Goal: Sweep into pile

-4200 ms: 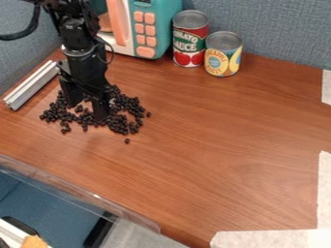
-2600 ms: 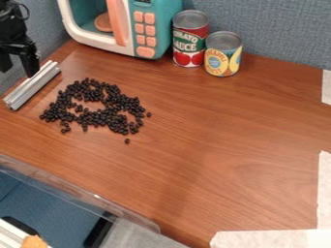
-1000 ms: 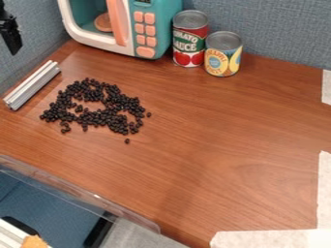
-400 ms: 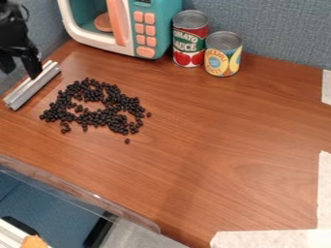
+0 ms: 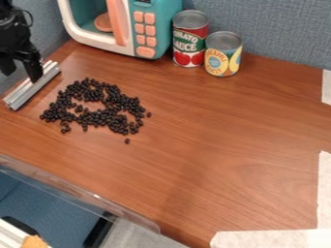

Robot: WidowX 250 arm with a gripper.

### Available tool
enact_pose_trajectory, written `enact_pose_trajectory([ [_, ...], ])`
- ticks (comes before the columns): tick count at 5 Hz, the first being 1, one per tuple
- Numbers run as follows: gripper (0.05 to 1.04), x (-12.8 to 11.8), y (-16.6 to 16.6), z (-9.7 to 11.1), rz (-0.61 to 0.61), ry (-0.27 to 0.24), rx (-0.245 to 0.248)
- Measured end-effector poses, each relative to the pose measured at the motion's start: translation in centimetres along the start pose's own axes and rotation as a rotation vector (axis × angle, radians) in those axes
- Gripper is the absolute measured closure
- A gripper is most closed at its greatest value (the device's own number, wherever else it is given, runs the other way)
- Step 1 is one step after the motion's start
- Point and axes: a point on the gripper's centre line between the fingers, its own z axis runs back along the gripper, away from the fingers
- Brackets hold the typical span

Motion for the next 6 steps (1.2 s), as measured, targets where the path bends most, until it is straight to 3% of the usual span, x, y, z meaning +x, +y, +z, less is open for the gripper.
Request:
enact_pose_trajectory([
  [1, 0.084, -0.06, -0.75, -1.62, -0.013, 0.048, 0.001],
  [3, 0.130, 0.48, -0.44, -2.19, -0.011, 0.065, 0.009],
  [5, 0.702, 0.58, -0.18, -1.81, -0.011, 0.055, -0.002],
  [6, 0.727, 0.51, -0.26, -1.93, -0.021, 0.059, -0.007],
])
